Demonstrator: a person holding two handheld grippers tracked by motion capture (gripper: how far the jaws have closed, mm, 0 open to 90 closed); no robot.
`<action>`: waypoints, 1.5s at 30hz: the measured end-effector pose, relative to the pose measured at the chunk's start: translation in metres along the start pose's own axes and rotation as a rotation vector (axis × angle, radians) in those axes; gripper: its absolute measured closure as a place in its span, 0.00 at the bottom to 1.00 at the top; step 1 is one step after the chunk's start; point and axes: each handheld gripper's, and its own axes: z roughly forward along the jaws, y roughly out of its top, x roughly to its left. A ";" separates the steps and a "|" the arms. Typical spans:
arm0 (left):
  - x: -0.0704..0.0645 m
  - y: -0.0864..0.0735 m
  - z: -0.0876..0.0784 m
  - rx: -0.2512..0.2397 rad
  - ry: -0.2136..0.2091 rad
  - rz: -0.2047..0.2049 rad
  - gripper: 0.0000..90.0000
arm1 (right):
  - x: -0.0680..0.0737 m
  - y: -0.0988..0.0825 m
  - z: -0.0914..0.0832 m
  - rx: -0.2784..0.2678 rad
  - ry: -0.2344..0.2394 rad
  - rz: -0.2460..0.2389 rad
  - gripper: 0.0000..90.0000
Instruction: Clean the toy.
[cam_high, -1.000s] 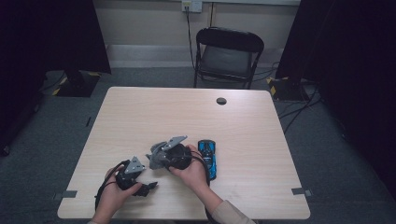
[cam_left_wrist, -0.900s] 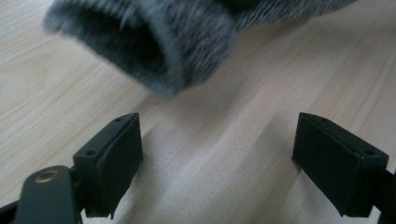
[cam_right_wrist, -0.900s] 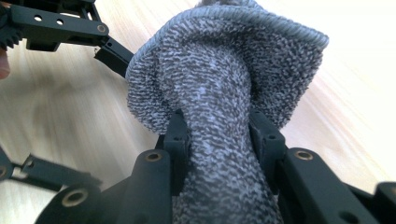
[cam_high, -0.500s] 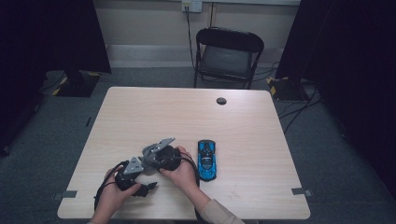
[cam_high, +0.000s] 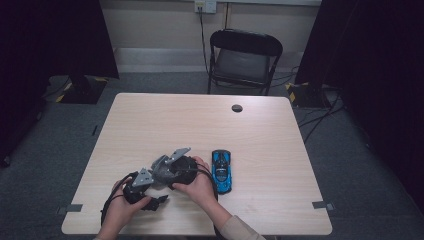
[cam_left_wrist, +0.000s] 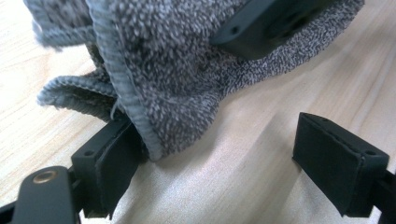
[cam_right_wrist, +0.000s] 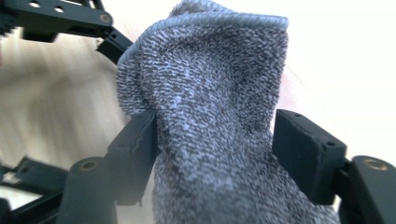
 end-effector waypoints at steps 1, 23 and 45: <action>0.000 0.000 0.000 0.001 -0.001 0.000 0.17 | 0.000 0.000 -0.002 -0.005 -0.002 -0.004 0.33; -0.002 0.002 0.001 0.009 0.006 -0.007 0.15 | -0.061 -0.069 -0.065 -0.006 -0.212 0.192 0.17; -0.003 0.003 0.003 0.007 0.006 -0.002 0.14 | -0.073 -0.093 -0.059 0.000 -0.298 0.361 0.07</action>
